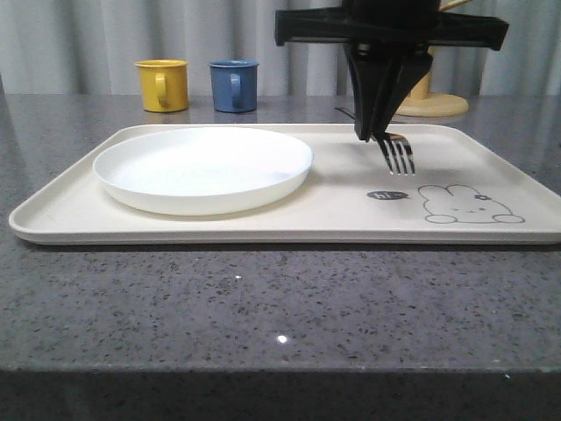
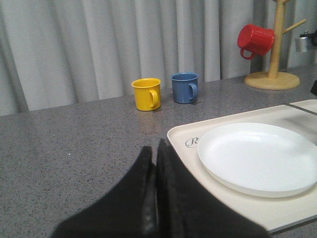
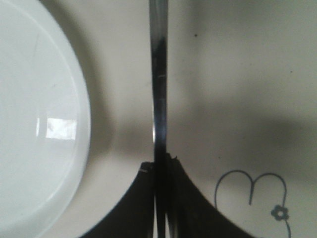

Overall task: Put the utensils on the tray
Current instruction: 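Lower the fork onto the tray beside the plate and open the right gripper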

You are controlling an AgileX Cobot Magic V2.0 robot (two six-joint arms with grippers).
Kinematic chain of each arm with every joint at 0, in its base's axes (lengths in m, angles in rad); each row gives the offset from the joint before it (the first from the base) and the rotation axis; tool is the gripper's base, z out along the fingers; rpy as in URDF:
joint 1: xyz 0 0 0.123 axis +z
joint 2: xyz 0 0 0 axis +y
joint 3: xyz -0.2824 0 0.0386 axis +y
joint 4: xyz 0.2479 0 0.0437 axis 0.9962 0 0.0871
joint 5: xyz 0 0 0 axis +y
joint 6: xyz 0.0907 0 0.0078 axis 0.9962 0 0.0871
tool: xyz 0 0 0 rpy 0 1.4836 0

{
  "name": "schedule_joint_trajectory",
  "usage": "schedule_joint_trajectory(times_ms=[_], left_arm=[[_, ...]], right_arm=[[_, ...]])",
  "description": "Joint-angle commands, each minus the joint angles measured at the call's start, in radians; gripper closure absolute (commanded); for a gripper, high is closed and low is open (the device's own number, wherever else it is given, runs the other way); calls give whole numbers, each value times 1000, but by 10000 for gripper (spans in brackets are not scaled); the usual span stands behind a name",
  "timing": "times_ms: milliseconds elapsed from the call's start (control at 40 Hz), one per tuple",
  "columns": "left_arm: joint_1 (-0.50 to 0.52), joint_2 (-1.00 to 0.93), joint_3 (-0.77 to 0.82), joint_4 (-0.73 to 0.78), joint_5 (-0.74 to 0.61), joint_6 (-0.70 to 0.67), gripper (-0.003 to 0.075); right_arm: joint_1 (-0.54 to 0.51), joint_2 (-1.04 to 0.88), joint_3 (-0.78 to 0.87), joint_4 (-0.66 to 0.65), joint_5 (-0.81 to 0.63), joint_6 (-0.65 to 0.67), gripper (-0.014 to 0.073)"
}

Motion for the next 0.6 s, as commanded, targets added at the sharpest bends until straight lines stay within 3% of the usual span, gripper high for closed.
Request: schedule_joint_trajectory(times_ms=[0, 350, 574], left_arm=[[-1, 11, -27, -15, -80, -9, 738], [-1, 11, -27, -15, -80, -9, 738], [-1, 11, -27, -15, -80, -9, 738]], right_arm=[[-1, -15, -48, 4, -43, 21, 607], [-1, 51, -49, 60, -42, 22, 594], [-1, 48, -51, 62, -35, 22, 349]])
